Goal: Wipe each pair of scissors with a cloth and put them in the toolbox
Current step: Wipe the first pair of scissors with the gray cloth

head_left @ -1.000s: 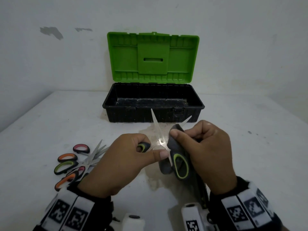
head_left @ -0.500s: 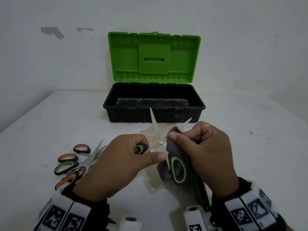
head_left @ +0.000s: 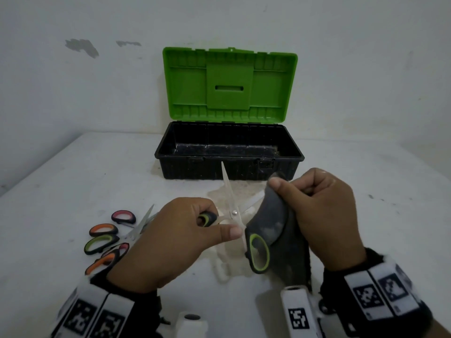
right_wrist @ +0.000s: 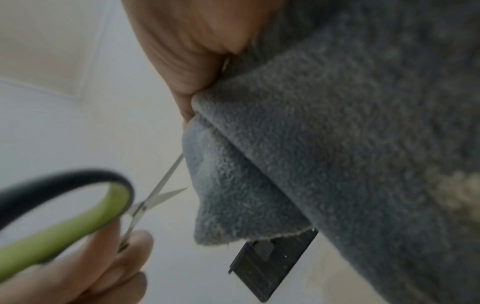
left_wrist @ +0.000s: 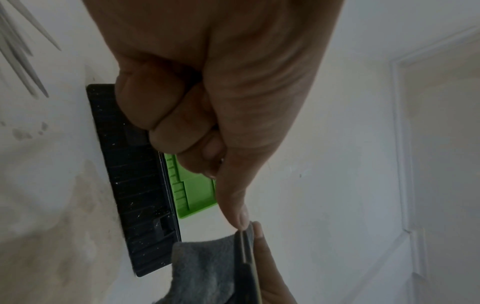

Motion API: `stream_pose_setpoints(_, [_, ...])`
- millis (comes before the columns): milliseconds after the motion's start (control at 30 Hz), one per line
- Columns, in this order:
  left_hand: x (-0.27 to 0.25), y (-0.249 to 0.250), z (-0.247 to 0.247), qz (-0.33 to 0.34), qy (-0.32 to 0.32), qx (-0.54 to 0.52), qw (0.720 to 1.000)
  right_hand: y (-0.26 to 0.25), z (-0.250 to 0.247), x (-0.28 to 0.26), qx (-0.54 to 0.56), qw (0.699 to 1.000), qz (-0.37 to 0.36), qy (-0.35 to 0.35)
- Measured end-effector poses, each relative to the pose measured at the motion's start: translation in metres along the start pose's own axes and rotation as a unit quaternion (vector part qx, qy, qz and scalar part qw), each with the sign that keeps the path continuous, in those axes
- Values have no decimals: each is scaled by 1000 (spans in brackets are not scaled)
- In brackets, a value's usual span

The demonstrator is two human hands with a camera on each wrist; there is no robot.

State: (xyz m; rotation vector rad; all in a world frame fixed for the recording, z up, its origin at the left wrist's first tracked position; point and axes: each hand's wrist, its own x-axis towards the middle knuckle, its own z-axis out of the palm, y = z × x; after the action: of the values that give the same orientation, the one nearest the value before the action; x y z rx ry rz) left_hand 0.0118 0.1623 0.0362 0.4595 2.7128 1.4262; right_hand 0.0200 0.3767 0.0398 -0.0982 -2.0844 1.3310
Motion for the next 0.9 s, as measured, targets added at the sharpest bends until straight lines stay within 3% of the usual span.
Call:
stream_pose_setpoints(200, [0,-3,-7,-12,-23,-27,999,14,-23,17,-11,998,42,48])
stream_pose_setpoints(333, [5,-11,-14,-40,-19,-19,999,22,-35,16,-6,997,75,20])
stream_pose_setpoints(467, [11,-10,-25,-43,-27,-124,991,23,-41,13,28,993,116,-7])
stream_pose_setpoints(633, [16,-6,-29,-38,32,-241,969,28,-51,17,4,986,161,-49])
stream_pose_setpoints(767, [19,-8,-16,-57,87,-265,959,28,-54,19,-4,985,159,-64])
stream_pose_setpoints(900, [19,-4,1,-86,87,-319,940,17,-48,11,14,986,108,-129])
